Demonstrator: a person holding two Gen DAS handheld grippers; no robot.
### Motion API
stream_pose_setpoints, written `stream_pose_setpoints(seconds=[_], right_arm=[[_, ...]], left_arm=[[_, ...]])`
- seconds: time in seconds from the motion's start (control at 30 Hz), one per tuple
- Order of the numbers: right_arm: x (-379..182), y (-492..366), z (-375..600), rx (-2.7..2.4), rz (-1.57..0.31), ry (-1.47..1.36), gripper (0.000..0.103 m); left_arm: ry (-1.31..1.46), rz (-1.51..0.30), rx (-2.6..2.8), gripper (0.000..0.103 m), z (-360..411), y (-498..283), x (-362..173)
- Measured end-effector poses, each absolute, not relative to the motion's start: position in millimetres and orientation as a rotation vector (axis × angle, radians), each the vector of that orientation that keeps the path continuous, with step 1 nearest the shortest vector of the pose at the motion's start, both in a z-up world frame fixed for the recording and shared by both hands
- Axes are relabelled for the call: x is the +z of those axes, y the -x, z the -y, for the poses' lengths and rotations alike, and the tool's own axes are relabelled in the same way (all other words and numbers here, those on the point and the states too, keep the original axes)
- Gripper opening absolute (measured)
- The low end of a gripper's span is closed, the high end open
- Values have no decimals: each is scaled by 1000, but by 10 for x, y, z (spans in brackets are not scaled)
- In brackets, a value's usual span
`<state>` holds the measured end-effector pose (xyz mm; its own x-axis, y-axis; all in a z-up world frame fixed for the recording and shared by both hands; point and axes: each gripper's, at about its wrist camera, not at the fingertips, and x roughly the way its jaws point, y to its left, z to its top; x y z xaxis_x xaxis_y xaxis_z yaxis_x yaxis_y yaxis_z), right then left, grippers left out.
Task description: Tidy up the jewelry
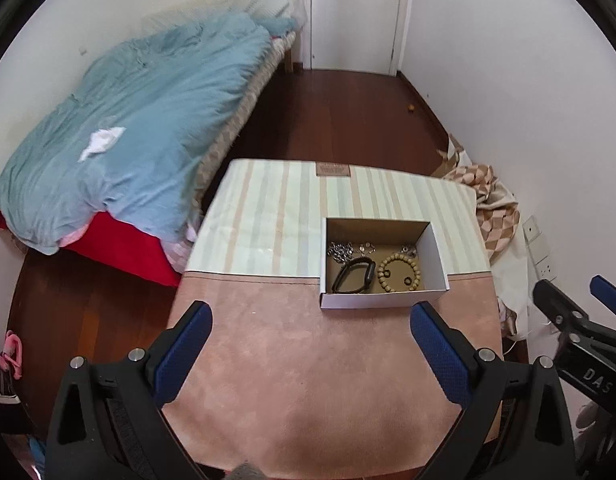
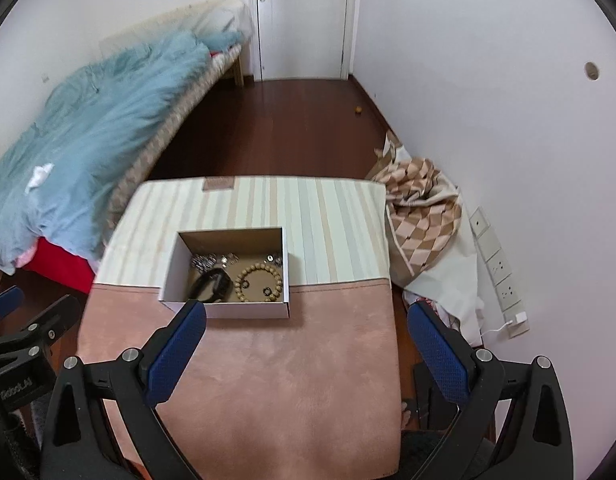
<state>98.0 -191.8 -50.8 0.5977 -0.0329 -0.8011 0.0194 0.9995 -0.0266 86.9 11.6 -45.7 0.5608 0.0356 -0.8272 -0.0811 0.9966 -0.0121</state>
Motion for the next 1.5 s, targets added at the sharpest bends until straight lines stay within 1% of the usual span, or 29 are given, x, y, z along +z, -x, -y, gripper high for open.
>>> stream_pose_setpoints(seconds=[0.13,0.37,0.8,1.0,1.17,1.5], right_arm=[[-212,-700,1928,-24,-877,9,102],[192,-287,1945,-22,-794,17,102],[606,155,1943,4,-746,14,102],[660,134,1940,12,-755,7,102],[671,10,1928,3,-758,14,102],[456,-395,1937,-37,-812,23,103]], left_arm=[[45,-924,81,101,-140,-655,-183],[56,-879,70,101,-139,-350,143],[61,-884,50,101,-91,30,447],[61,-880,49,101,-75,60,499],[63,-896,64,101,-77,-66,482],[50,-940,89,101,-67,-443,326]])
